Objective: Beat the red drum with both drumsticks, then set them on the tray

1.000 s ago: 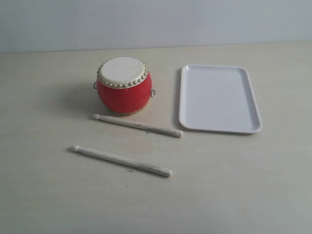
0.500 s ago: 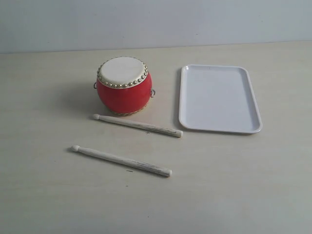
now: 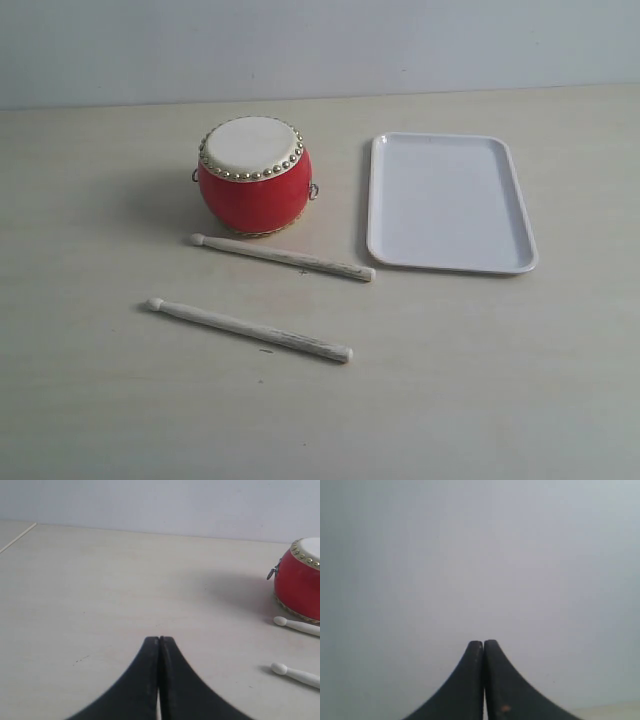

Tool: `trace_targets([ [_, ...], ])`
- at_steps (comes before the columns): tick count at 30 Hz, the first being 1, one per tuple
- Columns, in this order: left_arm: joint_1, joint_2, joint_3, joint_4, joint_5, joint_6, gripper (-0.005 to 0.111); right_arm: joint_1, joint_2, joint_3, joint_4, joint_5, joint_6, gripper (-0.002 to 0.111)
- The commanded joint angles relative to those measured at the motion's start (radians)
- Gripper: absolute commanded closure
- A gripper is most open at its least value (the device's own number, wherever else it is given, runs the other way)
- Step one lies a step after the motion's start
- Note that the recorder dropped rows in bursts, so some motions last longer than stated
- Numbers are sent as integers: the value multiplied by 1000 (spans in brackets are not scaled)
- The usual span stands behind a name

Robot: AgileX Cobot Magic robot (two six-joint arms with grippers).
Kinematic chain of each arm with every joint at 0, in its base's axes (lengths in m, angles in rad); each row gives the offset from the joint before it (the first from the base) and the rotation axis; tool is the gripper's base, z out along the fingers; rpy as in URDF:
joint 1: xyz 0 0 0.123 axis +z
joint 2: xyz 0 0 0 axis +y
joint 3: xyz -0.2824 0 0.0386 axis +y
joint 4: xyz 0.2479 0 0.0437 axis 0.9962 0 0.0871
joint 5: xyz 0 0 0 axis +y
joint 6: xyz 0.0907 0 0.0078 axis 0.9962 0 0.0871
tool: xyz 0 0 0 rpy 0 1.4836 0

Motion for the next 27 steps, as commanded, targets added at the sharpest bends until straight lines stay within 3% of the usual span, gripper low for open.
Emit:
trace_targets([
  [1, 1, -6, 3, -4, -5, 4, 107, -4, -6, 5, 0, -126, 126, 108],
  [7, 1, -6, 3, -4, -5, 4, 107, -4, 2, -12, 6, -508, 171, 108],
  [12, 1, -6, 3, -4, -5, 4, 107, -4, 186, -260, 43, -466, 170, 108],
  [16, 1, -6, 3, -4, -5, 4, 107, -4, 441, -531, -71, -173, 194, 108],
  [21, 1, -6, 3, -4, -5, 4, 107, -4, 861, -901, -281, 383, 294, 108],
  [24, 1, -6, 3, -4, -5, 4, 107, -4, 1084, -1107, -197, 706, 117, 108],
  [27, 1, -6, 3, -4, -5, 4, 107, -4, 1275, -1276, 87, 980, -229, 108],
])
